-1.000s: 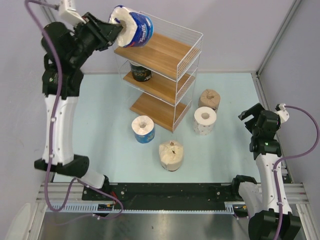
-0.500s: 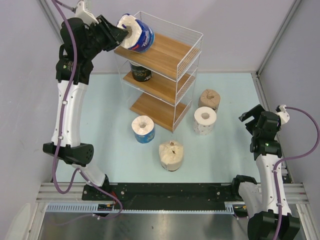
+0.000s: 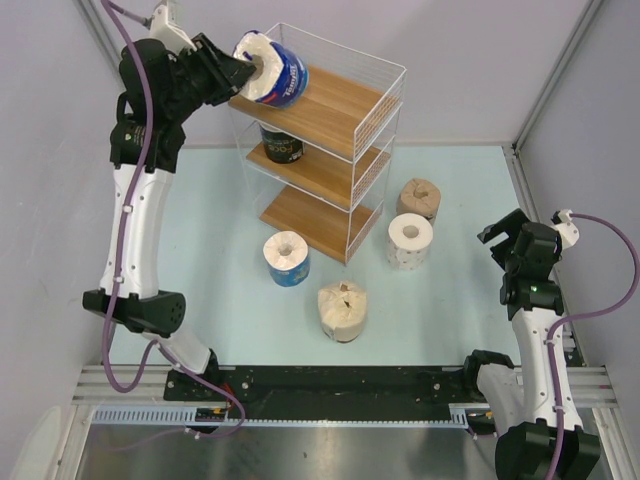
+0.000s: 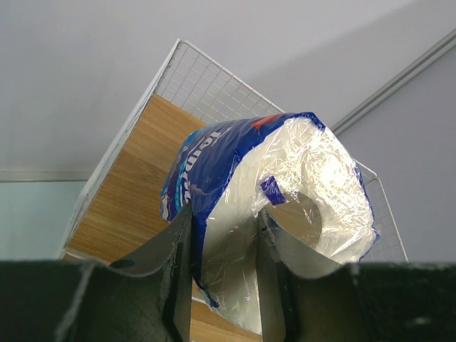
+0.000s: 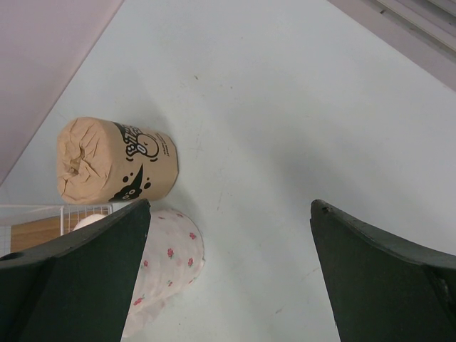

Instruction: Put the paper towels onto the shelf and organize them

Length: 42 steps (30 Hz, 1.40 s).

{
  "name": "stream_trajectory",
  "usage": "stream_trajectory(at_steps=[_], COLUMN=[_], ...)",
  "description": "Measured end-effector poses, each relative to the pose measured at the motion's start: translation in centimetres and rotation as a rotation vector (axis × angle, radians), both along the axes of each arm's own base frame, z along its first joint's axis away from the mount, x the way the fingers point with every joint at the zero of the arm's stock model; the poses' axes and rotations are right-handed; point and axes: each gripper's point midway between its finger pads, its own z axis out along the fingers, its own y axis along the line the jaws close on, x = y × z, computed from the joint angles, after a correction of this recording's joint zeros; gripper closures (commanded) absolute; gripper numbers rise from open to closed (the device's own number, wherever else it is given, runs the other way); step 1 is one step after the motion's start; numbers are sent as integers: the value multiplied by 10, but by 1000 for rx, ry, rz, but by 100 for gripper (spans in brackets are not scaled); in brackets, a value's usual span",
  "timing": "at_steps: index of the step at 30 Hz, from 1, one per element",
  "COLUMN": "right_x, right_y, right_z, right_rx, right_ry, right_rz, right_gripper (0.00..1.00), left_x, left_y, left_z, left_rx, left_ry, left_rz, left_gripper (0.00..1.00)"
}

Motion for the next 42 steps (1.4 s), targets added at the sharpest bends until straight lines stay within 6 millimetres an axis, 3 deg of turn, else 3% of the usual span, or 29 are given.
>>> stream_trajectory(at_steps=[11,18,22,34,42], right_x=[-1,-1,-2,-1,-1], right_y=[0,0,0,0,0], right_z=[-2,-3,-4,-6,-7], right_rx=[3,3,4,5,4], right_ry=[11,15,19,27,28], right_rz=[0,0,-1,-1,-3], right_gripper=[0,0,0,0,0], left_x=[-10,-9,-8,-2,16], left_y=[1,3,3,0,-13], left_z=[-2,-3,-3,-1,1], left_rx=[-3,-2,-2,-10,-31], left_ry=[-17,-21,-27,-54,-87], left_rz=[-5,-2,-3,-20,-76], left_gripper=[63,48,45,42,36])
